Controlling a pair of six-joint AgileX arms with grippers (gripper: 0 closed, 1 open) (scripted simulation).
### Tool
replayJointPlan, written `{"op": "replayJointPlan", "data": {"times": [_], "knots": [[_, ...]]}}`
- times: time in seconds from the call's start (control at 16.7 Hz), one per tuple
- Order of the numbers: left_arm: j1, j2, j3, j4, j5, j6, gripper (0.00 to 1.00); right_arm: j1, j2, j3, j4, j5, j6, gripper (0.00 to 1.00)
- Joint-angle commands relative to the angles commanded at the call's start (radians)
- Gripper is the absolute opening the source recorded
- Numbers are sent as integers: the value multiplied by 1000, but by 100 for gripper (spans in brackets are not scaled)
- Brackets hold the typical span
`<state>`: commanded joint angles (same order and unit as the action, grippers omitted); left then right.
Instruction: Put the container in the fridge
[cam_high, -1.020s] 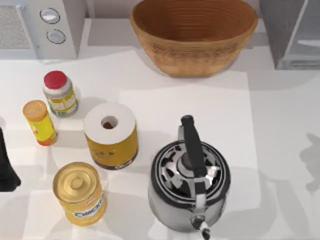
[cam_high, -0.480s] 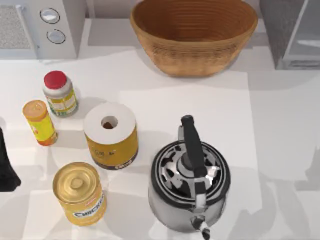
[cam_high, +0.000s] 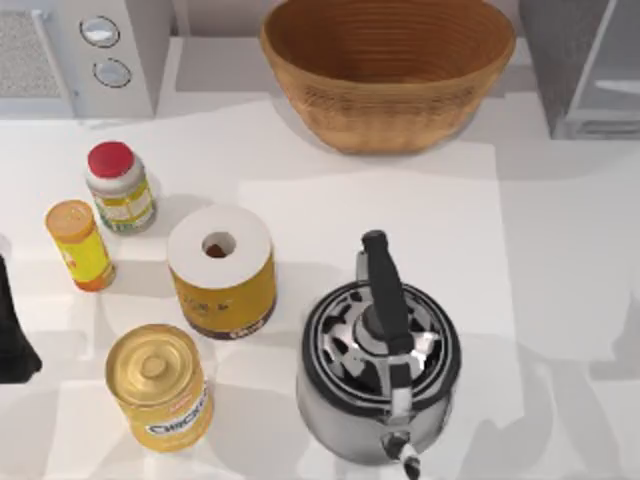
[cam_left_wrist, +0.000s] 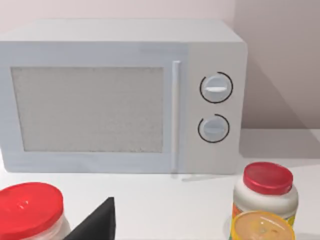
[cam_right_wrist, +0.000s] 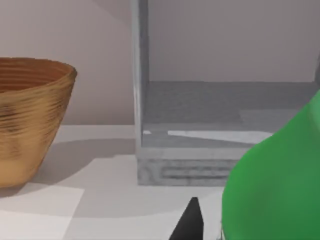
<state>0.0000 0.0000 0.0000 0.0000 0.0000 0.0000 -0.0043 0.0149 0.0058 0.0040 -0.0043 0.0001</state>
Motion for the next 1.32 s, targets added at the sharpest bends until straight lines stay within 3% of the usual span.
{"op": "replayJointPlan", "data": {"times": [0.42, 1.32], "knots": [[0, 0, 0, 0, 0, 0, 100, -54, 365, 180, 209, -52, 3, 1], [0, 0, 0, 0, 0, 0, 100, -258, 1863, 864, 990, -209, 24, 1]]}}
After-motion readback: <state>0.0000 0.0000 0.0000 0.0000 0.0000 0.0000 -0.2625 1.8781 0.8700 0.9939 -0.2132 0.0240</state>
